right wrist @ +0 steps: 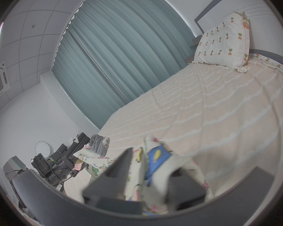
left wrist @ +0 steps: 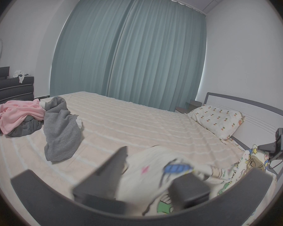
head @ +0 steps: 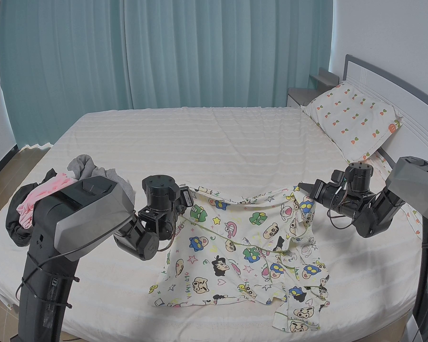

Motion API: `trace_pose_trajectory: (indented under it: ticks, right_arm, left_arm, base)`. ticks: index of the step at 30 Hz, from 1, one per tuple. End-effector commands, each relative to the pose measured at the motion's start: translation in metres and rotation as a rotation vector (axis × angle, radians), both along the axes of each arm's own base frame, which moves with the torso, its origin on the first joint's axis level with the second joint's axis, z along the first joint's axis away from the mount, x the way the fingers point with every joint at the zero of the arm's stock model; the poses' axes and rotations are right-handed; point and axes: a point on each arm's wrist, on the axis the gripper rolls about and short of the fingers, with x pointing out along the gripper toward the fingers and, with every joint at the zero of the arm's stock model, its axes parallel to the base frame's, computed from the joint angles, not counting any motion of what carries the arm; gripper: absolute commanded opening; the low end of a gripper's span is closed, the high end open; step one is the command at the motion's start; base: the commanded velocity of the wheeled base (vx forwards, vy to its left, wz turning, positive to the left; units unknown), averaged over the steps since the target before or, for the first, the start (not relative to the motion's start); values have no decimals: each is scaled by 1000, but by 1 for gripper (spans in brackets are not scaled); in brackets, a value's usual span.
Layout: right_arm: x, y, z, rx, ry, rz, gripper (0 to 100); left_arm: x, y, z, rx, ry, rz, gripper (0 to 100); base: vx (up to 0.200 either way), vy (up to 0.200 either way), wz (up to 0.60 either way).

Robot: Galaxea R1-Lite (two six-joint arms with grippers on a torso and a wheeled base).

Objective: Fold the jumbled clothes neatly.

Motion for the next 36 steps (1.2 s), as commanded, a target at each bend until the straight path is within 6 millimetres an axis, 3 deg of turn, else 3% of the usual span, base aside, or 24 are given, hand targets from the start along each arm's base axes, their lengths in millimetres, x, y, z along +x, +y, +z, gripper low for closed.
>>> trace_pose_trajectory:
  ticks: [1, 8, 16, 24, 33, 36]
  right_arm:
    - [18, -2, -14, 1, 15, -11, 100]
    - [33, -6, -9, 101, 32, -113, 100]
    - [51, -28, -9, 94, 54, -226, 100]
    - [58, -36, -10, 82, 52, -274, 100]
    - [63, -64, -4, 72, 54, -365, 100]
    - [42, -87, -6, 50, 111, -382, 100]
  left_arm:
    - [15, 6, -29, 10, 26, 24, 100]
    - [30, 27, -29, 8, 15, 77, 100]
    - [44, 54, -20, 1, -19, 136, 100]
    - [50, 73, -20, 13, -5, 175, 100]
    - [37, 77, -17, 25, 28, 179, 100]
    - [9, 79, 2, 2, 66, 171, 100]
  base:
    - [0, 0, 0]
    - [0, 0, 0]
    - [0, 0, 0]
    - [0, 0, 0]
    - [0, 0, 0]
    - [0, 0, 0]
